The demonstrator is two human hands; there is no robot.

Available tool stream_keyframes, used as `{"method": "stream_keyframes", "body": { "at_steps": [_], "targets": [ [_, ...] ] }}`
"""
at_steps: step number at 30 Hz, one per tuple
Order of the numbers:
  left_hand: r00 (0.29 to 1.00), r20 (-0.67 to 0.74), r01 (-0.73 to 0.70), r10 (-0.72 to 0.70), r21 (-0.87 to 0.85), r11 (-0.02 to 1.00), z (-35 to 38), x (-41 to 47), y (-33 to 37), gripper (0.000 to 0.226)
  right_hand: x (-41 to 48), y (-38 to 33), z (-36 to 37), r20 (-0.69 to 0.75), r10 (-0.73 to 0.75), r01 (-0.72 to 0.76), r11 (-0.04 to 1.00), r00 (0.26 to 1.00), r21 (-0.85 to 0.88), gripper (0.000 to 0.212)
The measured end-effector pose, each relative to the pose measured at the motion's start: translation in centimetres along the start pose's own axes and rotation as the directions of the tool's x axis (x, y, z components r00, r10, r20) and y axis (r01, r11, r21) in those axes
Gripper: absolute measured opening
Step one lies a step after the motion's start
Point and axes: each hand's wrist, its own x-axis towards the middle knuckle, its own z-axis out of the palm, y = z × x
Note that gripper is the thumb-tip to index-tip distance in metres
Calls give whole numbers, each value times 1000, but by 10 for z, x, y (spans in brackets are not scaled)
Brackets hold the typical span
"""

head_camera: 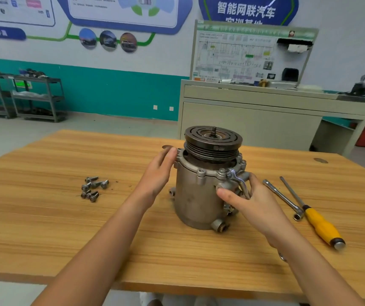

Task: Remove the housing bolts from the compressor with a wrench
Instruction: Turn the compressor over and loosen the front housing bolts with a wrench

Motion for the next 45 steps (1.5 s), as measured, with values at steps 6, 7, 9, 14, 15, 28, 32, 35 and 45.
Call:
{"method": "stream_keyframes", "body": {
  "at_steps": [6,7,9,14,15,28,32,35,45],
  "targets": [
    [993,86,96,-78,-223,970,12,11,-4,35,4,-1,-7,40,37,-34,998,999,-56,73],
    [995,66,90,-77,-224,970,12,11,-3,33,6,-2,-10,53,38,-33,996,998,-80,73],
    [996,13,87,-87,-234,968,14,10,1,29,11,-5,-17,111,34,-23,994,993,-103,65],
    [985,-139,59,-101,-278,959,23,2,4,25,23,0,-26,217,30,0,991,976,-136,39],
    [980,-170,49,-101,-283,958,23,1,3,24,27,2,-27,239,30,4,990,970,-141,38],
    [944,-312,21,-112,-282,959,17,11,-3,36,37,5,-26,281,18,9,995,959,-97,43],
    [936,-326,21,-136,-333,943,10,5,-11,32,37,3,-22,310,-8,37,996,951,-87,44],
    [896,-424,-26,-131,-344,939,6,-4,-15,23,52,-5,-25,403,26,13,995,915,-95,43],
    [871,-459,2,-172,-347,938,0,10,-1,39,63,4,6,367,-19,-3,998,930,58,49]
  ]
}}
